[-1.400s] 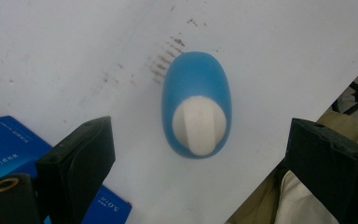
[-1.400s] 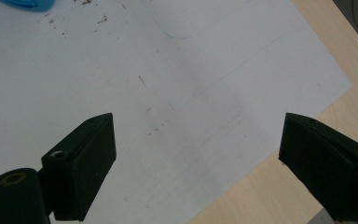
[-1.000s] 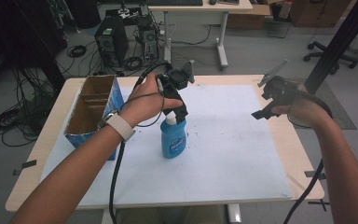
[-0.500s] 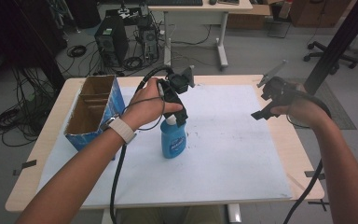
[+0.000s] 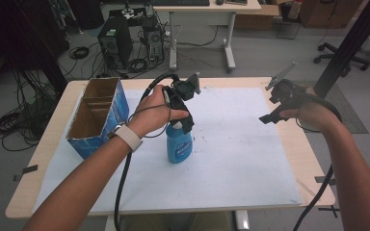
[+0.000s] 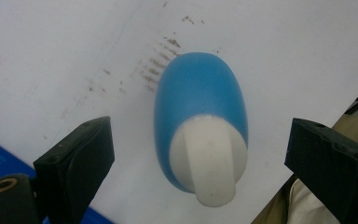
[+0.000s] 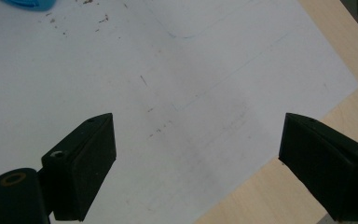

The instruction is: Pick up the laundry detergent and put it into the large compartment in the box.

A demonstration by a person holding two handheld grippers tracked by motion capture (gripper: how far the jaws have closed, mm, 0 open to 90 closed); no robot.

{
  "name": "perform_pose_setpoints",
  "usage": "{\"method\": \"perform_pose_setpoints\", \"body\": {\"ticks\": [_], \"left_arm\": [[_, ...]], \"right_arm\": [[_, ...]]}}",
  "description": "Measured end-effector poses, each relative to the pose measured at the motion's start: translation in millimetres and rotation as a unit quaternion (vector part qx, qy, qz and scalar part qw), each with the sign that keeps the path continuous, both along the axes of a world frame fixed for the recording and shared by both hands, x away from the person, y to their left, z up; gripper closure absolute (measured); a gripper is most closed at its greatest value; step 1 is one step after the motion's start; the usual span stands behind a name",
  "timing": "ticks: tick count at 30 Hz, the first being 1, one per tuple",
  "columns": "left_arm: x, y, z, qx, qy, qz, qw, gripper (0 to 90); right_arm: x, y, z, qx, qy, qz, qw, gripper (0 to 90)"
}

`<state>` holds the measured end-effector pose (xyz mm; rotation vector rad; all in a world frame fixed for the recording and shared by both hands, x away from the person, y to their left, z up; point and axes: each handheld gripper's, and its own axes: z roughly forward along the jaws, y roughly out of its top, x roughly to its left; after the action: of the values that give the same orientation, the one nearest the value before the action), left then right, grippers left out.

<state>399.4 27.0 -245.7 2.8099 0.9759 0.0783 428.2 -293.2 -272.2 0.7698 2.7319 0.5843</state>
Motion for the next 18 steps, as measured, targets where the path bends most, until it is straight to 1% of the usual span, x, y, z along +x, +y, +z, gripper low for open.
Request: {"method": "perform_pose_setpoints", "body": {"ticks": [6,13,18], "left_arm": [[1.3,-0.4,-5.5,0.003,0.003,0.008,1.0000,8.2],[1.9,-0.9,-13.5,0.003,0.008,0.012,0.9999,8.2],[2.2,-2.0,-16.3,0.002,0.010,0.014,0.9998,8.2]], "right_arm": [[0.1,-1.3,-1.4,0.001,0.001,0.000,1.0000,11.0],[0.6,-1.2,-3.1,0.001,0.002,0.000,1.0000,11.0],[1.1,-0.7,-4.3,0.001,0.003,0.000,1.0000,11.0]]}}
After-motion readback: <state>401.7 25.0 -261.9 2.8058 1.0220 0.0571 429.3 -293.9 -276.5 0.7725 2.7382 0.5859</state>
